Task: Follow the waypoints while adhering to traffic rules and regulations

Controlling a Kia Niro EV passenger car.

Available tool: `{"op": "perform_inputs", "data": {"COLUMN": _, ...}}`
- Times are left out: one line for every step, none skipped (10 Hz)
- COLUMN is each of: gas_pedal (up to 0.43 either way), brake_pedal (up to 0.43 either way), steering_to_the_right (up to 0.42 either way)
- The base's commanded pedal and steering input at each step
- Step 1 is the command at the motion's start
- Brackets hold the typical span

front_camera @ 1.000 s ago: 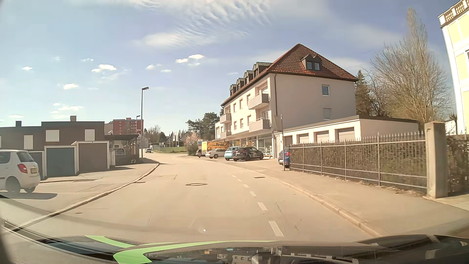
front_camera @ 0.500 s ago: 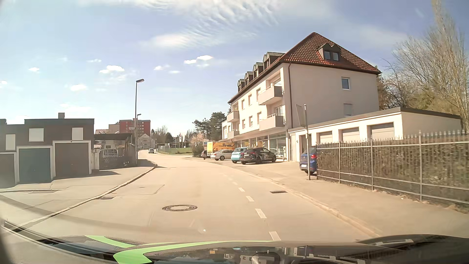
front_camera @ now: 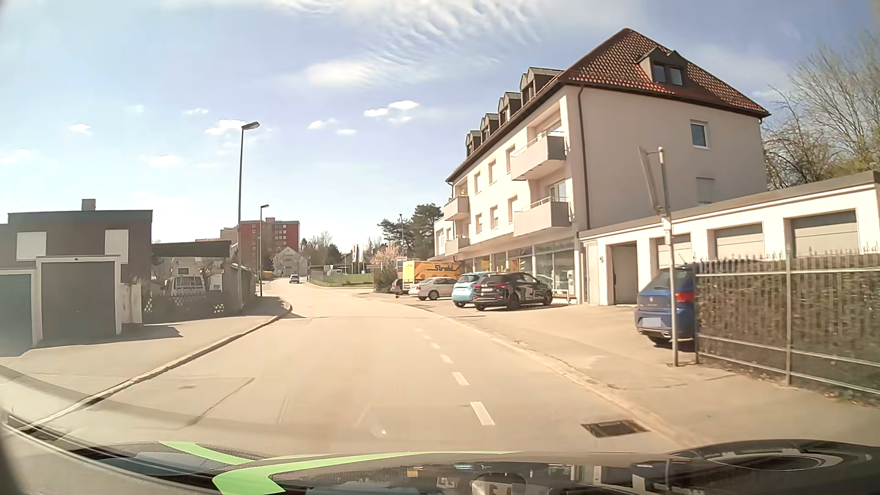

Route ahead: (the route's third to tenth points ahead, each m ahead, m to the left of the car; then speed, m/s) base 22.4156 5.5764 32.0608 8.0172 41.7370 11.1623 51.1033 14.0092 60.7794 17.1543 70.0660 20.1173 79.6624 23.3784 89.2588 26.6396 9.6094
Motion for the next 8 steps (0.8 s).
{"op": "perform_inputs", "data": {"gas_pedal": 0.189, "brake_pedal": 0.0, "steering_to_the_right": -0.041}}
{"op": "perform_inputs", "data": {"gas_pedal": 0.189, "brake_pedal": 0.0, "steering_to_the_right": -0.043}}
{"op": "perform_inputs", "data": {"gas_pedal": 0.189, "brake_pedal": 0.0, "steering_to_the_right": -0.044}}
{"op": "perform_inputs", "data": {"gas_pedal": 0.189, "brake_pedal": 0.0, "steering_to_the_right": -0.044}}
{"op": "perform_inputs", "data": {"gas_pedal": 0.189, "brake_pedal": 0.0, "steering_to_the_right": -0.045}}
{"op": "perform_inputs", "data": {"gas_pedal": 0.189, "brake_pedal": 0.0, "steering_to_the_right": -0.046}}
{"op": "perform_inputs", "data": {"gas_pedal": 0.189, "brake_pedal": 0.0, "steering_to_the_right": -0.046}}
{"op": "perform_inputs", "data": {"gas_pedal": 0.189, "brake_pedal": 0.0, "steering_to_the_right": -0.047}}
